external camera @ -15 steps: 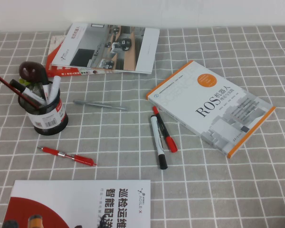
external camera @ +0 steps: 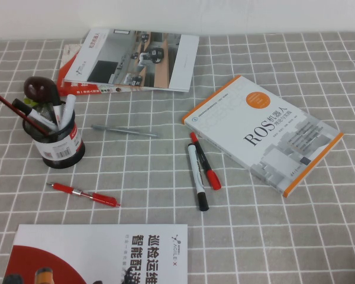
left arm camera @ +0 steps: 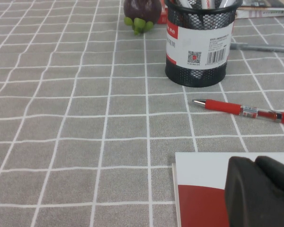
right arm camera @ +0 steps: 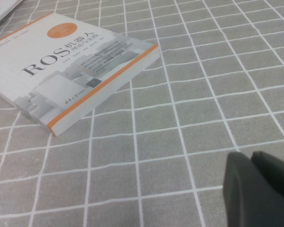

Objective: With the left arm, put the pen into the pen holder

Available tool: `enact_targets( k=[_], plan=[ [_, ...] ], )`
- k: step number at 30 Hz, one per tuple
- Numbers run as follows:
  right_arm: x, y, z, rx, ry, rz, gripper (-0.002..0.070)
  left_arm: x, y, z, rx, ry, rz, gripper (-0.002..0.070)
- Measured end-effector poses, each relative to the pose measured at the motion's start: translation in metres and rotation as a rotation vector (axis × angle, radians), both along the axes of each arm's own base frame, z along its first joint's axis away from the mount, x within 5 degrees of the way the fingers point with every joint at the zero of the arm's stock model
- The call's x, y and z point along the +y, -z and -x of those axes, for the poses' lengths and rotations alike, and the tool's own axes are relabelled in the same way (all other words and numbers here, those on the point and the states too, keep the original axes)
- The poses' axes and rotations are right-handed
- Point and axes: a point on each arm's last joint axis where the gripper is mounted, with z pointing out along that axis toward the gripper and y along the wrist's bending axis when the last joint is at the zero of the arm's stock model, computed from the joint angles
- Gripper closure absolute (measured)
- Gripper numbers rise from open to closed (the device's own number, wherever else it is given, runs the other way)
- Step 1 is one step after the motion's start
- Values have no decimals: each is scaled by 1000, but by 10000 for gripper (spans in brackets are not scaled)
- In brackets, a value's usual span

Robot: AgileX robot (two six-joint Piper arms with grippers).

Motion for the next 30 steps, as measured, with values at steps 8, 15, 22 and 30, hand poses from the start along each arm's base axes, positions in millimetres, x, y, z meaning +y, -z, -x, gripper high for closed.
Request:
enact_targets(
  k=[8, 15, 22, 30],
  plan=[
    [0, 0, 0, 0, 0, 0, 691, 0, 0, 0, 0, 0, -2, 678],
    [0, 0, 0, 0, 0, 0, 691, 0, 0, 0, 0, -1, 5, 678],
    [0, 0, 0, 0, 0, 0, 691, -2, -2, 0, -14, -8, 110, 678],
    [0, 0, 0, 0, 0, 0, 691, -7, -10, -2, -79, -24, 397, 678]
  ],
)
